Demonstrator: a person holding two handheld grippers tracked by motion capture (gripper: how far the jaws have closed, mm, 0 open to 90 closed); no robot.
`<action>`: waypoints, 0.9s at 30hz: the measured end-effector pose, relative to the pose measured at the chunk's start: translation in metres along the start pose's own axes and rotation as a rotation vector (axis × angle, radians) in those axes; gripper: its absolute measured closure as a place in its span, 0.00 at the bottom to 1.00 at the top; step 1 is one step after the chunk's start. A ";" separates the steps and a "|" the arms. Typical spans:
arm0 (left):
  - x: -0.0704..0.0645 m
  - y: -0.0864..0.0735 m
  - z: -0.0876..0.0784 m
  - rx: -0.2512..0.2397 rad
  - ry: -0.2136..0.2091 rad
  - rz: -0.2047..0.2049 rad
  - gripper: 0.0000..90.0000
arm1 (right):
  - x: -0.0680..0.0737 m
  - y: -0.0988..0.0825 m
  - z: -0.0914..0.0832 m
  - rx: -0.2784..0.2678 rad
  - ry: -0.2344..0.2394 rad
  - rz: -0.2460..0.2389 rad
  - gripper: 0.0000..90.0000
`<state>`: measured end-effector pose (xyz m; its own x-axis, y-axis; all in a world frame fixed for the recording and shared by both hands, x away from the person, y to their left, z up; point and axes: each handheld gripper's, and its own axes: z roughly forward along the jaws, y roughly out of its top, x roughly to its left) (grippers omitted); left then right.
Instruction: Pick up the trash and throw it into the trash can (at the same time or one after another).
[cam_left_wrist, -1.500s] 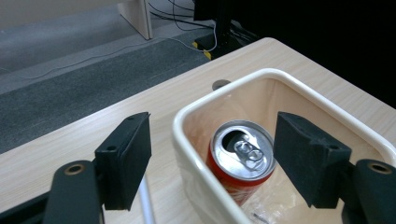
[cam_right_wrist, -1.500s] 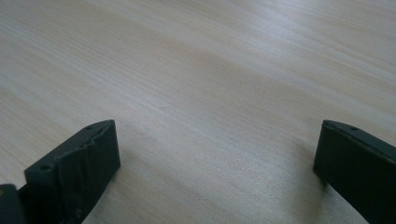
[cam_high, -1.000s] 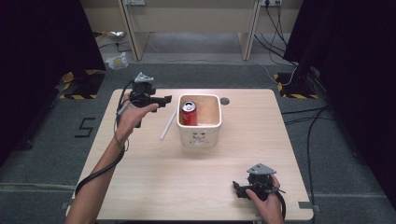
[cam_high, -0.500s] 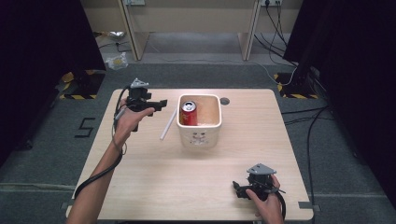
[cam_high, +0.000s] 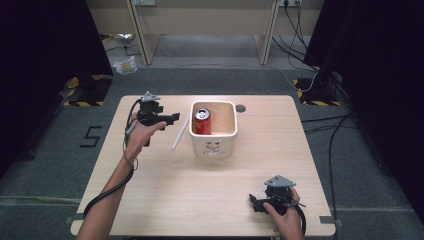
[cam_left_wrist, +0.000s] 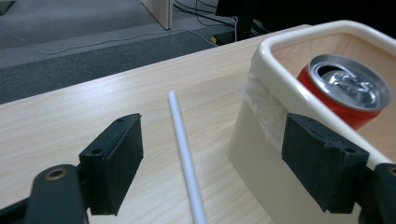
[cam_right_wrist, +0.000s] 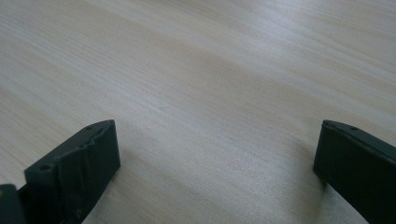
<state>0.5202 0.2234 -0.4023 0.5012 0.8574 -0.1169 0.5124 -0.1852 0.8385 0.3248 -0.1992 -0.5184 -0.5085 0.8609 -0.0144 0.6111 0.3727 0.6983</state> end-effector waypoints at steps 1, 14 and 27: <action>0.000 0.000 0.000 0.000 0.000 0.000 0.22 | 0.000 0.000 0.000 0.000 0.000 0.000 0.01; 0.000 -0.026 0.030 0.039 0.013 -0.012 0.25 | 0.000 0.000 0.000 0.000 0.000 0.000 0.01; 0.001 -0.045 0.061 0.110 0.029 -0.021 0.36 | 0.000 0.000 0.000 0.000 0.000 0.000 0.01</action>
<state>0.5402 0.2027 -0.4726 0.4701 0.8748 -0.1168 0.5967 -0.2175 0.7724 0.3248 -0.1992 -0.5184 -0.5085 0.8610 -0.0144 0.6111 0.3725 0.6984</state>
